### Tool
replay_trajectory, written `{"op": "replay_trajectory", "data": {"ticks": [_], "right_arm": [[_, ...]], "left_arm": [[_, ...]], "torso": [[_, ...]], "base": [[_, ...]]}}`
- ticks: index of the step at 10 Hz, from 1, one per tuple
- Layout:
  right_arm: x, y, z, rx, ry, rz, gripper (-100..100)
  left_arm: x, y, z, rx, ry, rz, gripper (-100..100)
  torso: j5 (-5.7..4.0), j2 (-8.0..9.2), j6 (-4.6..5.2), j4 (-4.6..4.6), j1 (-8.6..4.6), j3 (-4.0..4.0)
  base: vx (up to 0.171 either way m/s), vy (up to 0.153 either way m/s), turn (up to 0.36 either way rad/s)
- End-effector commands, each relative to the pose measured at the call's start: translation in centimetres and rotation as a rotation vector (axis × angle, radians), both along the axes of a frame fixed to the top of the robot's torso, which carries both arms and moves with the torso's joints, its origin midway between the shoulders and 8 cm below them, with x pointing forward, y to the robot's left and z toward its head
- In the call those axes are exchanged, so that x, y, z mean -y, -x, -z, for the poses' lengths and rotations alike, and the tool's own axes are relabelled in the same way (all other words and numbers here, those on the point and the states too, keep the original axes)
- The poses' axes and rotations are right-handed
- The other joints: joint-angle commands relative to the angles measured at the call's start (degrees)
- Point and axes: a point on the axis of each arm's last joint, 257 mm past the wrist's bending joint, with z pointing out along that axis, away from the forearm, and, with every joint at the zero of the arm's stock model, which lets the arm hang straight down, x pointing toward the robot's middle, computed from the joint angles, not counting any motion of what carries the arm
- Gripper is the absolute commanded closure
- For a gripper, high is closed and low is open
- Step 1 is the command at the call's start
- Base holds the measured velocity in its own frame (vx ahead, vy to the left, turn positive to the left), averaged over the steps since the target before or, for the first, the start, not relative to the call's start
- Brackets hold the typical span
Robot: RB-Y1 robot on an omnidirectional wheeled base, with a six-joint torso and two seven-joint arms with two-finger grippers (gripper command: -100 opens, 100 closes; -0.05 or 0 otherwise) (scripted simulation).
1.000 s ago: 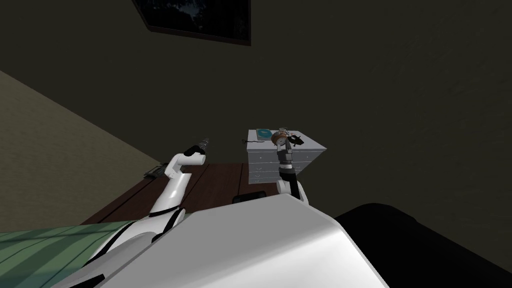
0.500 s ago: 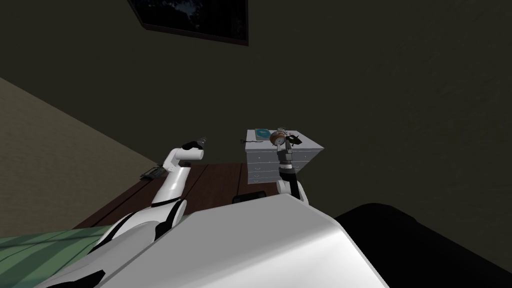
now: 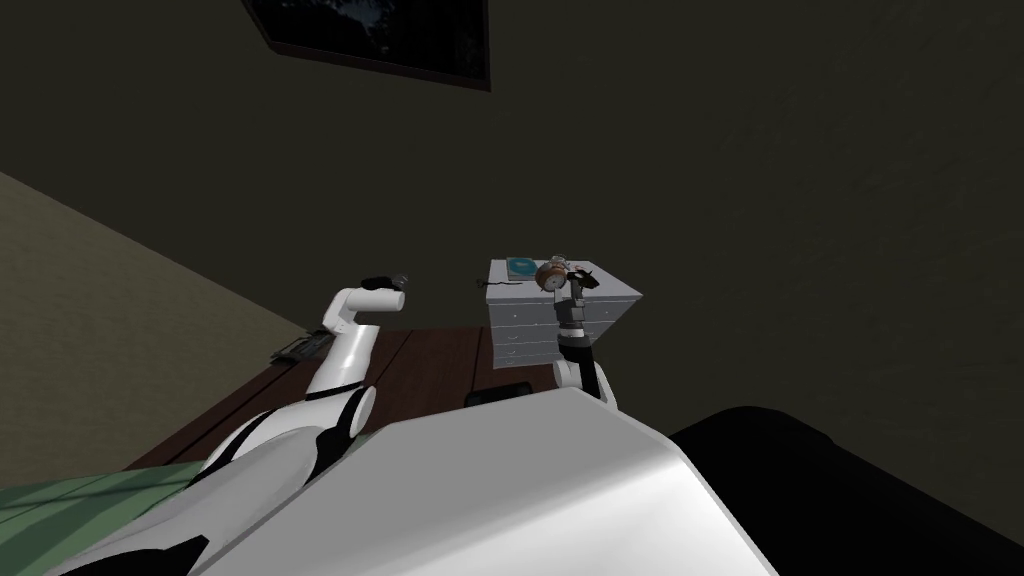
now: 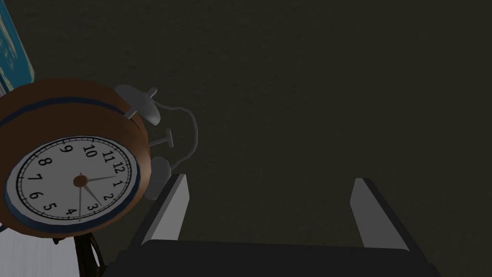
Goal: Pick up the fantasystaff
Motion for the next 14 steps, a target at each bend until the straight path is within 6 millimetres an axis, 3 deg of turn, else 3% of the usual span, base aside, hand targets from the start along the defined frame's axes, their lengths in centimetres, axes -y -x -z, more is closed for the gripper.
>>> {"op": "replay_trajectory", "data": {"ticks": [1, 5, 14], "right_arm": [[0.0, 0.0, 0.0, 0.0, 0.0, 0.0, 0], [0.0, 0.0, 0.0, 0.0, 0.0, 0.0, 0], [0.0, 0.0, 0.0, 0.0, 0.0, 0.0, 0]], "left_arm": [[-0.7, 0.1, 0.0, -0.035, 0.009, -0.022, -100], [-2.6, 0.1, -0.5, -0.11, 0.042, -0.082, -100], [-3.4, 1.6, -0.4, -0.286, 0.144, -0.163, -100]], "torso": [[0.0, 0.0, 0.0, 0.0, 0.0, 0.0], [-0.02, 0.02, -0.02, 0.0, -0.08, 0.01], [-0.06, -0.07, 0.0, -0.02, -0.26, -0.04]], "base": [[0.013, -0.054, -0.034], [0.006, -0.065, -0.048], [0.021, -0.081, -0.048]]}}
